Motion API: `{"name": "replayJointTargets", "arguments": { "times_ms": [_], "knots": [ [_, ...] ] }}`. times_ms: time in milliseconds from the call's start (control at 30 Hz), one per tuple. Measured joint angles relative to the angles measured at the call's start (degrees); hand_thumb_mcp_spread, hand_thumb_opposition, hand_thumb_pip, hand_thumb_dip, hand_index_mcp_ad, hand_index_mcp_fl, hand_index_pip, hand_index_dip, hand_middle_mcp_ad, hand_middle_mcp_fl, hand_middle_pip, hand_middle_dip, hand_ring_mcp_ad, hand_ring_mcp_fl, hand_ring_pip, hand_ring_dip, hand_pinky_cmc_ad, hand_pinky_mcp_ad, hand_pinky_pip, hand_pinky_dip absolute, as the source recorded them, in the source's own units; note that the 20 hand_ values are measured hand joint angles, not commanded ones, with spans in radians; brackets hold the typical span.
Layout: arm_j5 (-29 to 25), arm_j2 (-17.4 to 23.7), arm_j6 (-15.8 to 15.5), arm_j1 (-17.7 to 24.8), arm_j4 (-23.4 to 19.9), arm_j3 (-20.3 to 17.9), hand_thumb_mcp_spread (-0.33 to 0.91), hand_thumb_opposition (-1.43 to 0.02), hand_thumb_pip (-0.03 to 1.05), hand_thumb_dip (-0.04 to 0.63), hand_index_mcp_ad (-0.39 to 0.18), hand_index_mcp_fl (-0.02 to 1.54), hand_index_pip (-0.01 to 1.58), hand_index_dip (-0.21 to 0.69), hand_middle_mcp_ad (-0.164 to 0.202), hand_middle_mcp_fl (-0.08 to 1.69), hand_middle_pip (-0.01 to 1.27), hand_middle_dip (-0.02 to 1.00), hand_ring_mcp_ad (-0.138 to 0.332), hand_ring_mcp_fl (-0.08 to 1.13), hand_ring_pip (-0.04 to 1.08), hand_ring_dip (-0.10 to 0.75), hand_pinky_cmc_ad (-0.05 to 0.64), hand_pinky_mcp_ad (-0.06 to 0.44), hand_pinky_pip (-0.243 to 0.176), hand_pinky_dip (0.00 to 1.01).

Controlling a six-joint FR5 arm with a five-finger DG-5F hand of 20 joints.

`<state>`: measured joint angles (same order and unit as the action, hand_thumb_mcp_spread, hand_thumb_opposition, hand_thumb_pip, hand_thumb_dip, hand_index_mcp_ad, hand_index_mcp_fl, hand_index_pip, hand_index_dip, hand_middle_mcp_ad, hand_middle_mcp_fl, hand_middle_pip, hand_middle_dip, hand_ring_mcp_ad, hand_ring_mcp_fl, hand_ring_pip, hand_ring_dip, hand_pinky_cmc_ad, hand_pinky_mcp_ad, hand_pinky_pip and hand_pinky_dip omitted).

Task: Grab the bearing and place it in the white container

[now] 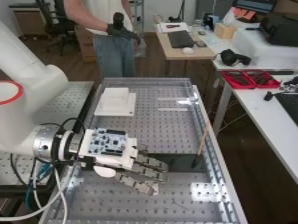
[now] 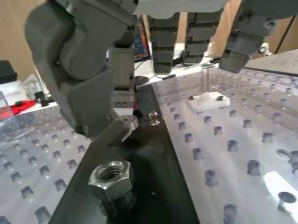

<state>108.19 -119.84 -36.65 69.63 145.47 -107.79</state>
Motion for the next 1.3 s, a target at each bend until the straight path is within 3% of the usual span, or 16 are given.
{"name": "replayJointTargets", "arguments": {
  "times_ms": [1000,1300],
  "knots": [
    [-0.3,-0.8,-0.2,0.0,0.1,0.5,0.46,-0.91,0.63,0.426,-0.155,0.2,1.27,0.229,0.084,0.09,0.13,0.2,0.129,0.0,0.1,0.086,0.34,0.279,-0.044,0.18],
    [-0.4,-0.7,0.0,-0.1,-0.5,0.4,0.46,-0.91,0.62,0.41,-0.15,0.27,1.25,0.215,0.08,0.1,0.13,0.2,0.129,0.0,0.1,0.086,0.34,0.283,-0.044,0.18]
  ]
}}
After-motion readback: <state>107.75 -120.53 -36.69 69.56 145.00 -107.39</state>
